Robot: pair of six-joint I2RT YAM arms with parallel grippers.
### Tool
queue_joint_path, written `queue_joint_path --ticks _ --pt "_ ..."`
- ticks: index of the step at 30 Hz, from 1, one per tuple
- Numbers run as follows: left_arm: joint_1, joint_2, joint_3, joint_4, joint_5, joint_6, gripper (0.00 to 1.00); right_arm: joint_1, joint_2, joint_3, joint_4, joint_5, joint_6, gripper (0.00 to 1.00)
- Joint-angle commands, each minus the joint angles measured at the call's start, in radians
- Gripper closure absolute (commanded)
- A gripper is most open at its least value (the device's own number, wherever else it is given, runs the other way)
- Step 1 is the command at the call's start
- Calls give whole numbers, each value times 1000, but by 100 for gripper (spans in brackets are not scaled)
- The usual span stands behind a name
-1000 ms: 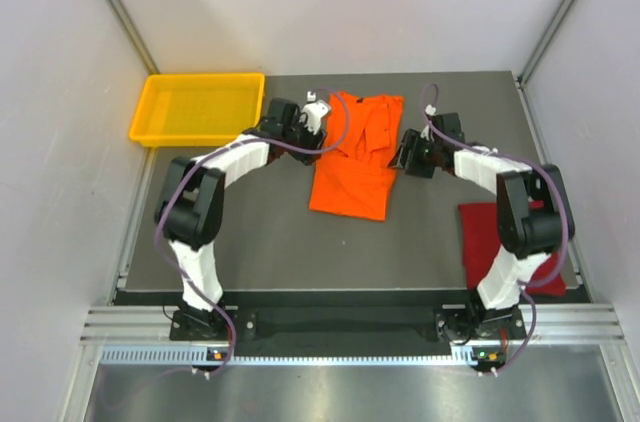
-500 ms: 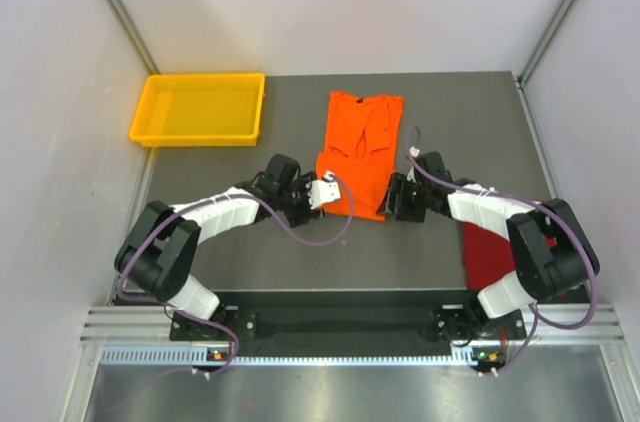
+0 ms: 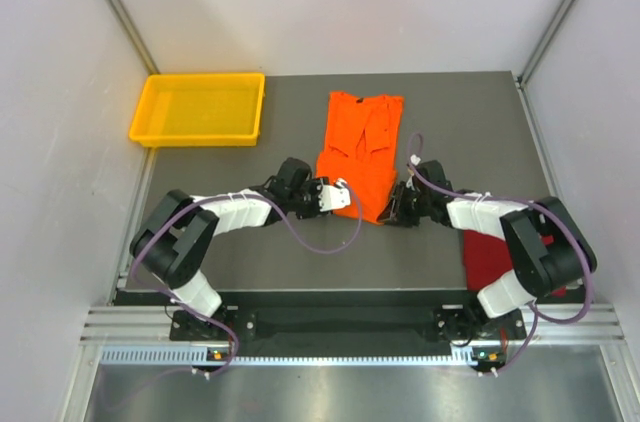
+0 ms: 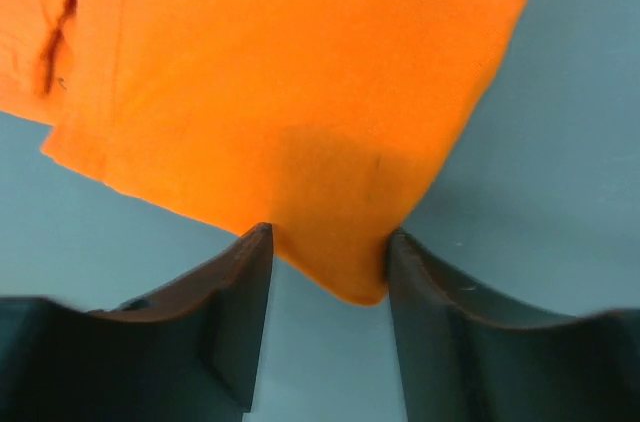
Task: Fold and stack the t-shirts
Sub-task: Fold the tshirt
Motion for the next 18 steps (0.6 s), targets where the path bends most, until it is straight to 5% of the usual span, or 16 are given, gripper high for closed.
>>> queue_joint_path --ticks 1,3,4,10,18 --pt "-11 31 -3 -6 -10 22 54 12 29 -4 -1 -22 2 84" --pt "-19 30 -4 -29 -11 12 95 11 23 -4 -1 -22 -1 94" --pt "-20 25 -4 -43 -13 4 100 9 19 -7 -1 -25 -3 96" --pt "-33 -116 -66 -236 19 -65 100 35 -90 -88 -68 -60 -6 100" --pt "-112 -442 -141 -642 75 -100 100 260 -456 -217 -338 -33 103 100"
